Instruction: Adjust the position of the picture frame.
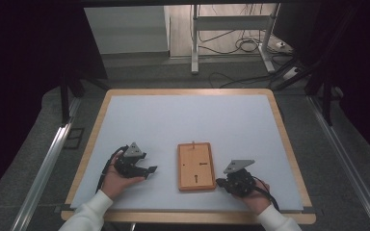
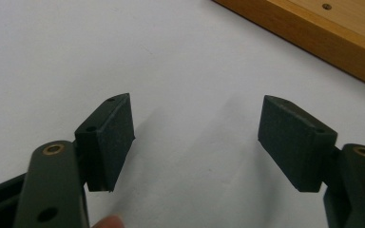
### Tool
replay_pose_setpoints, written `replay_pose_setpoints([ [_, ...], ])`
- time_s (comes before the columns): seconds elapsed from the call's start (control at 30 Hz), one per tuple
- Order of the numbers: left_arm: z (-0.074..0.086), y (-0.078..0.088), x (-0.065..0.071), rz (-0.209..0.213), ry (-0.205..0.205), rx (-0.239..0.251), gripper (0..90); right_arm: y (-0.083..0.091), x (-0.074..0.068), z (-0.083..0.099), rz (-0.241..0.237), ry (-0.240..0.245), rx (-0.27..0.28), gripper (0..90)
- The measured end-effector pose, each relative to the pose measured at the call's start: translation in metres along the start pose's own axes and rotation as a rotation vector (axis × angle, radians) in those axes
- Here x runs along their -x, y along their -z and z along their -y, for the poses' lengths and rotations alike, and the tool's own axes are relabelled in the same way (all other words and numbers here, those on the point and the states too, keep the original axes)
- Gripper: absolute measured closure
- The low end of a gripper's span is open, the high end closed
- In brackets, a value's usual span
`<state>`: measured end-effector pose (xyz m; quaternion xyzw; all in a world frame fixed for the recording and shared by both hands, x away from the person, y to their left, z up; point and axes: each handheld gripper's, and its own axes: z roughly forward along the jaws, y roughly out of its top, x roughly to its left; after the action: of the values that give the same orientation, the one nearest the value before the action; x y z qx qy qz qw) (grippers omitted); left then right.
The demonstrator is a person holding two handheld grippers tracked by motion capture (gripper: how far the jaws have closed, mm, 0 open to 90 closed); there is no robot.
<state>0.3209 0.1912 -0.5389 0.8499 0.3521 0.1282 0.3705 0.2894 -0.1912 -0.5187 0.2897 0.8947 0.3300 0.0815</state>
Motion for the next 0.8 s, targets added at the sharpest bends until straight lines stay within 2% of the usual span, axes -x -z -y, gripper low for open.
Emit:
replay_pose_setpoints([
  [0.13, 0.000, 0.000, 0.000, 0.000, -0.001, 0.000, 27.4, -0.003, -0.002, -0.001, -0.006, -0.006, 0.002, 90.0],
  [0.17, 0.000, 0.000, 0.000, 0.001, -0.001, -0.001, 27.3, -0.005, -0.005, -0.002, -0.024, -0.011, 0.004, 90.0],
  [0.27, 0.000, 0.000, 0.000, 0.001, -0.002, -0.001, 27.4, -0.006, -0.008, -0.003, -0.022, 0.004, 0.001, 90.0],
  [0.57, 0.000, 0.001, 0.000, 0.000, 0.001, 0.004, 27.3, -0.004, -0.006, -0.004, -0.030, -0.006, 0.023, 89.9],
  [0.67, 0.001, 0.001, 0.000, -0.001, 0.000, 0.002, 27.4, 0.004, -0.001, -0.004, -0.011, -0.015, 0.046, 89.9],
  [0.8, 0.003, 0.001, -0.001, -0.004, 0.006, 0.000, 27.4, 0.019, 0.012, 0.004, 0.024, -0.057, 0.101, 89.8],
])
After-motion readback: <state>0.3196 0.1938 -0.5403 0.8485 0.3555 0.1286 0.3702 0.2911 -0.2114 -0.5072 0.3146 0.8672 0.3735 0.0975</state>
